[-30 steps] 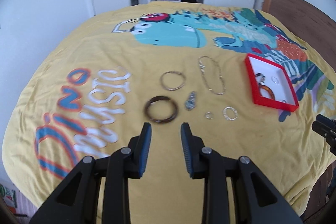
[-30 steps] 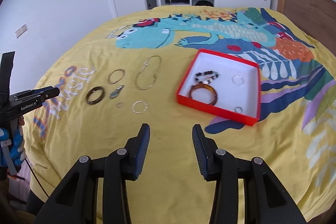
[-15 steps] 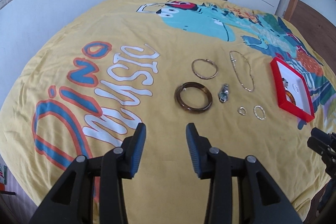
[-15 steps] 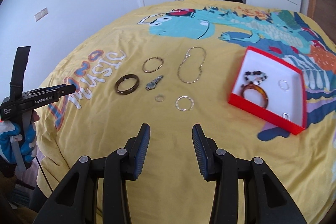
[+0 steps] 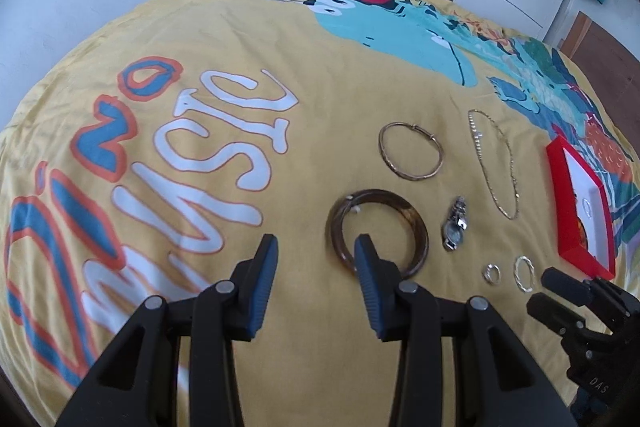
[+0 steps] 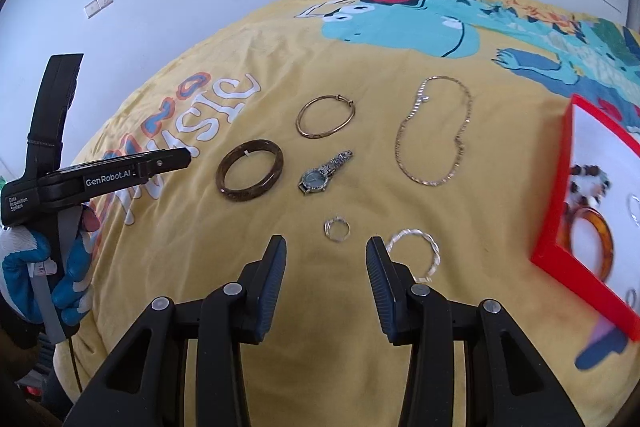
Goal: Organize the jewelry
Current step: 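Grasp the dark brown bangle with the left tool while the right grasps a silver ring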
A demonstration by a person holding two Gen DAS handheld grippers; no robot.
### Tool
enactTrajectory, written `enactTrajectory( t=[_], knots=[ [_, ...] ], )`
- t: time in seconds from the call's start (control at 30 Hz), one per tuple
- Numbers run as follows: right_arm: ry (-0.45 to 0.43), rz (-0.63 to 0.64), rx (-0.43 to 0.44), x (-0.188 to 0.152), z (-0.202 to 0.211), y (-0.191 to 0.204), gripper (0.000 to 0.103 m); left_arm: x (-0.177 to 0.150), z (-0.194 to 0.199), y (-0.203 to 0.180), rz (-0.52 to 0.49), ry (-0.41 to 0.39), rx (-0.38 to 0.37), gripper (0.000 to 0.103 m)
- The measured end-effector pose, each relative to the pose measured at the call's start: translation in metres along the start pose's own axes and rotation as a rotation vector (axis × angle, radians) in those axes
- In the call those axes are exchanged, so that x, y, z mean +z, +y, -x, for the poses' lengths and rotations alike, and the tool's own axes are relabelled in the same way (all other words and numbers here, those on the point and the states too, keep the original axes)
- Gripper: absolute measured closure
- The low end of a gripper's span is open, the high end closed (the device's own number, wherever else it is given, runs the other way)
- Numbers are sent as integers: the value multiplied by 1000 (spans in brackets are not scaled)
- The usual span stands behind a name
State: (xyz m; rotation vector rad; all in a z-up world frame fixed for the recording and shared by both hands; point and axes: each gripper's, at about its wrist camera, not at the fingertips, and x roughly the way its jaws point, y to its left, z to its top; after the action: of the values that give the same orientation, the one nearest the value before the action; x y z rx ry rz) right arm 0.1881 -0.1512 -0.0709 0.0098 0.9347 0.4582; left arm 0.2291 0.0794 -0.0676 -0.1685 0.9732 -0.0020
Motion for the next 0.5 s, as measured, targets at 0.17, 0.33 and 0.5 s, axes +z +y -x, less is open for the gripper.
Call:
enactTrajectory(
  t=[0.17, 0.33, 0.5],
  knots=[
    [22, 8, 10, 7, -28, -6, 62, 6, -23, -3, 4, 16, -2, 65],
    [40, 5, 18, 5, -44, -12, 62, 5, -39, -4, 5, 30, 1, 65],
    [46, 12, 22, 3, -53, -13, 62, 2, -50, -3, 5, 40, 4, 65]
  ],
)
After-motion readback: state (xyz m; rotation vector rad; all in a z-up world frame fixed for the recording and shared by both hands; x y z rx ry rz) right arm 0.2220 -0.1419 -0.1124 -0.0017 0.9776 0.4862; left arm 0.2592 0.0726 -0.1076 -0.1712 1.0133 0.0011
